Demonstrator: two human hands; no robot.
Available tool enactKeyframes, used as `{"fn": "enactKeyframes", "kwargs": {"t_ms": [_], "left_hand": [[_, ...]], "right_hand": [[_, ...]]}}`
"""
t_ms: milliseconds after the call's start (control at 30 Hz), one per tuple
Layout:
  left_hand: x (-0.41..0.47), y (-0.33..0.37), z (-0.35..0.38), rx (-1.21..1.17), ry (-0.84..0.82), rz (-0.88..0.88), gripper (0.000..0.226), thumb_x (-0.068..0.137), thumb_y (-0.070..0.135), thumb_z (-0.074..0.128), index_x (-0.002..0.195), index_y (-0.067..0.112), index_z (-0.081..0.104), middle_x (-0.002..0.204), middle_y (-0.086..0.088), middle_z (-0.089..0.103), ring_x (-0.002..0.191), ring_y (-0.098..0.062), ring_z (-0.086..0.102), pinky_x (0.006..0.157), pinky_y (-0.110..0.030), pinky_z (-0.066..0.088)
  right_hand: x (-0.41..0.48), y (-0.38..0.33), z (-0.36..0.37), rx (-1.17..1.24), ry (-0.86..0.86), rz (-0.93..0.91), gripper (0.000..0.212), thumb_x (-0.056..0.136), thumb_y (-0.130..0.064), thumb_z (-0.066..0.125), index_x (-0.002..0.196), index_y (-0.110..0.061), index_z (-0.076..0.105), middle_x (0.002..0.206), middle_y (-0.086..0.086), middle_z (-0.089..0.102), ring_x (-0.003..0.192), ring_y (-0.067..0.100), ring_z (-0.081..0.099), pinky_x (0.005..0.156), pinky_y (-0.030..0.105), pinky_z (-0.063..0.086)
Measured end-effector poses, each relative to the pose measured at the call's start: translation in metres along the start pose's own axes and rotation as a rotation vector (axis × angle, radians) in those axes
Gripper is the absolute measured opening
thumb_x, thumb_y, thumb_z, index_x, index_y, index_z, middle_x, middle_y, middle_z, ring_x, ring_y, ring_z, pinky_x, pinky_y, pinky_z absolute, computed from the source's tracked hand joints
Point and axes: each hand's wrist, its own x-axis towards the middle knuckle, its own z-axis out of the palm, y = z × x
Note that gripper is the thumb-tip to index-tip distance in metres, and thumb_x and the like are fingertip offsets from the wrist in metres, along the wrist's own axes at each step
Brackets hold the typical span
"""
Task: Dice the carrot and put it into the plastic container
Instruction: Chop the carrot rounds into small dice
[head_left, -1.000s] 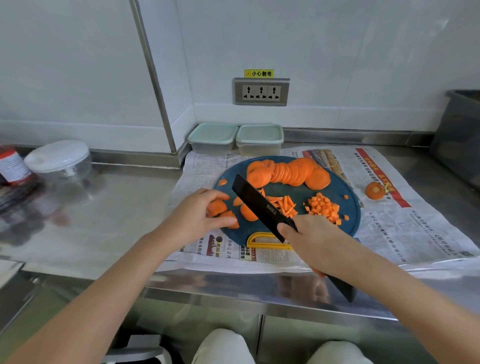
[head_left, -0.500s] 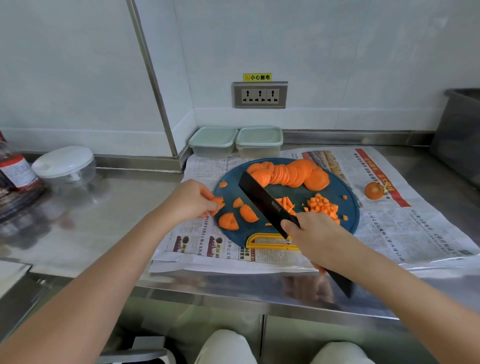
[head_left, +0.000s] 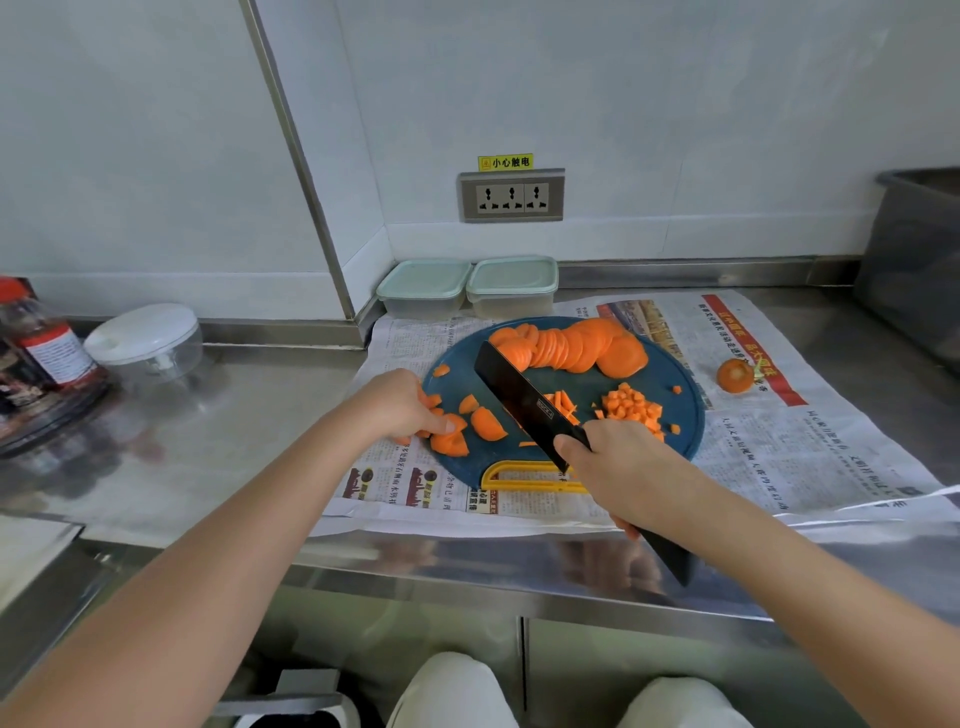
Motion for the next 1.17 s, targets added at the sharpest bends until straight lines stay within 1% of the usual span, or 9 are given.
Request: {"fn": "enactKeyframes", "kwargs": {"t_ms": [133, 267, 433, 533, 633, 800, 933, 1100, 1167], "left_hand": [[0.003, 0.001, -0.001, 0.011, -0.002, -0.020, 0.038, 0.081, 0.032, 0.074, 0.105, 0.003, 0.066, 0.087, -0.009, 0.070, 0.085, -0.021, 0.067, 0.083, -0.032, 0.054], [0.003, 0.002, 0.000, -0.038, -0.005, -0.018, 0.024, 0.084, 0.023, 0.072, 0.101, 0.010, 0.062, 0.073, -0.006, 0.065, 0.067, -0.014, 0.061, 0.071, -0.023, 0.052], [0.003, -0.006, -0.009, -0.173, 0.064, -0.010, 0.016, 0.087, 0.013, 0.068, 0.102, 0.007, 0.065, 0.071, -0.004, 0.065, 0.066, -0.011, 0.060, 0.067, -0.020, 0.052], [0.002, -0.007, -0.015, -0.278, 0.116, 0.070, 0.015, 0.086, 0.014, 0.070, 0.100, 0.009, 0.066, 0.082, -0.006, 0.069, 0.071, -0.011, 0.063, 0.063, -0.017, 0.053], [0.001, -0.002, -0.008, -0.254, 0.000, 0.143, 0.020, 0.084, 0.015, 0.072, 0.103, 0.011, 0.067, 0.095, -0.005, 0.068, 0.080, -0.010, 0.063, 0.063, -0.014, 0.054], [0.002, 0.001, 0.002, -0.044, -0.061, 0.161, 0.039, 0.077, 0.027, 0.078, 0.111, 0.015, 0.064, 0.098, 0.002, 0.065, 0.094, -0.013, 0.061, 0.082, -0.026, 0.051], [0.000, 0.011, 0.006, 0.054, -0.030, 0.129, 0.025, 0.079, 0.024, 0.075, 0.100, 0.012, 0.067, 0.095, -0.005, 0.069, 0.095, -0.020, 0.064, 0.089, -0.036, 0.053], [-0.005, 0.020, 0.004, 0.045, 0.044, 0.017, 0.014, 0.083, 0.020, 0.065, 0.074, 0.009, 0.062, 0.068, -0.003, 0.063, 0.061, -0.013, 0.060, 0.050, -0.018, 0.046], [-0.007, 0.022, 0.002, 0.033, 0.031, -0.020, 0.023, 0.086, 0.020, 0.063, 0.065, 0.014, 0.054, 0.065, 0.000, 0.058, 0.056, -0.011, 0.056, 0.046, -0.016, 0.043]], "right_hand": [[-0.001, 0.005, 0.000, -0.011, 0.002, 0.002, 0.035, 0.102, -0.036, 0.036, 0.075, -0.016, 0.044, 0.067, 0.002, 0.049, 0.046, 0.012, 0.047, 0.036, 0.019, 0.036], [-0.002, 0.007, -0.001, -0.022, 0.012, -0.014, 0.036, 0.102, -0.036, 0.035, 0.073, -0.017, 0.042, 0.065, 0.001, 0.048, 0.046, 0.010, 0.046, 0.034, 0.016, 0.031], [-0.003, 0.007, -0.002, 0.014, 0.010, -0.020, 0.035, 0.102, -0.035, 0.036, 0.074, -0.015, 0.043, 0.065, 0.002, 0.047, 0.044, 0.011, 0.046, 0.033, 0.017, 0.034], [-0.002, 0.007, -0.002, 0.006, 0.012, -0.021, 0.034, 0.102, -0.036, 0.036, 0.075, -0.016, 0.044, 0.066, 0.002, 0.048, 0.045, 0.011, 0.047, 0.033, 0.017, 0.036], [-0.003, 0.005, -0.002, 0.012, 0.006, -0.018, 0.034, 0.102, -0.036, 0.036, 0.076, -0.016, 0.044, 0.066, 0.003, 0.049, 0.044, 0.011, 0.047, 0.031, 0.016, 0.035], [-0.003, 0.007, -0.005, 0.008, 0.011, -0.023, 0.035, 0.102, -0.035, 0.036, 0.074, -0.016, 0.042, 0.065, 0.003, 0.047, 0.046, 0.012, 0.046, 0.033, 0.017, 0.036], [-0.003, 0.008, -0.006, 0.031, 0.013, -0.016, 0.035, 0.102, -0.035, 0.036, 0.075, -0.014, 0.043, 0.063, 0.004, 0.048, 0.043, 0.014, 0.047, 0.034, 0.020, 0.038], [-0.003, 0.008, -0.006, 0.053, 0.014, -0.024, 0.035, 0.102, -0.035, 0.037, 0.076, -0.013, 0.045, 0.064, 0.005, 0.049, 0.042, 0.014, 0.048, 0.034, 0.022, 0.039], [-0.004, 0.007, -0.007, 0.066, 0.006, -0.015, 0.035, 0.102, -0.035, 0.037, 0.076, -0.013, 0.043, 0.064, 0.006, 0.049, 0.041, 0.014, 0.048, 0.034, 0.022, 0.038]]}}
